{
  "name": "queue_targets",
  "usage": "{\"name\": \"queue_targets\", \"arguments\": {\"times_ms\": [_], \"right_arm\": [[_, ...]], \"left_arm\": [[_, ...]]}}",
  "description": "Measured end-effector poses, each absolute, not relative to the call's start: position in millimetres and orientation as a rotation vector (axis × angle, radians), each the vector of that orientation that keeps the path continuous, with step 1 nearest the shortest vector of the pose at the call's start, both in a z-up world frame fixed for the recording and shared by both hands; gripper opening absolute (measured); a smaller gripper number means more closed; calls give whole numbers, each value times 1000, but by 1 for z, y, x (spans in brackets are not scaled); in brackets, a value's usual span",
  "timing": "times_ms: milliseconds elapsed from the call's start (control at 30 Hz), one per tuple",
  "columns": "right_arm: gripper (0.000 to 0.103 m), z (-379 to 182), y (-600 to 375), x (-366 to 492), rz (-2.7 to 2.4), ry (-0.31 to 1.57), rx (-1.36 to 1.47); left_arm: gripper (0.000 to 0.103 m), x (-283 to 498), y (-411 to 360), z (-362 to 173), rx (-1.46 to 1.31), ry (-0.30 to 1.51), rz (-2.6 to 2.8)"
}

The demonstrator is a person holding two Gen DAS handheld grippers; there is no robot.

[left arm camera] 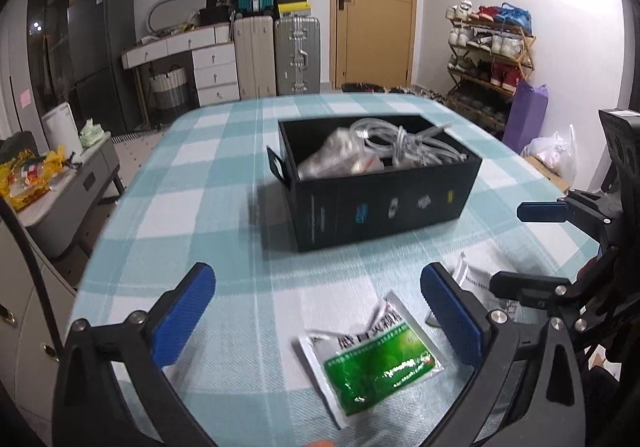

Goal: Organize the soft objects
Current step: 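Move the left tool to the green packet while the right tool approaches the white packet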

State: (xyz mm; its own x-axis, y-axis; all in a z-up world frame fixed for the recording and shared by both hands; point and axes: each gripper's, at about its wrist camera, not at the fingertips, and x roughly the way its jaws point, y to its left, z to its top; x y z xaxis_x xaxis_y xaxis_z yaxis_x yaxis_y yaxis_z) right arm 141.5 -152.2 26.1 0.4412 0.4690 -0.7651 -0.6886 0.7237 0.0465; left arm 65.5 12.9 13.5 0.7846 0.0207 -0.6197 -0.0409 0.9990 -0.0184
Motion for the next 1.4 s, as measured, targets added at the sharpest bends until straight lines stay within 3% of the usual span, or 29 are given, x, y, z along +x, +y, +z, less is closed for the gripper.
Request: {"name": "queue_targets", "arguments": {"times_ms": [500,1400], "right_arm": [[102,5,-145,136,758,916,-380],[102,-12,-149,156,637,992,-364]], "left_arm": [[103,67,3,-15,-61,817,-17],[103,73,-20,-27,-5,895,-24]]}}
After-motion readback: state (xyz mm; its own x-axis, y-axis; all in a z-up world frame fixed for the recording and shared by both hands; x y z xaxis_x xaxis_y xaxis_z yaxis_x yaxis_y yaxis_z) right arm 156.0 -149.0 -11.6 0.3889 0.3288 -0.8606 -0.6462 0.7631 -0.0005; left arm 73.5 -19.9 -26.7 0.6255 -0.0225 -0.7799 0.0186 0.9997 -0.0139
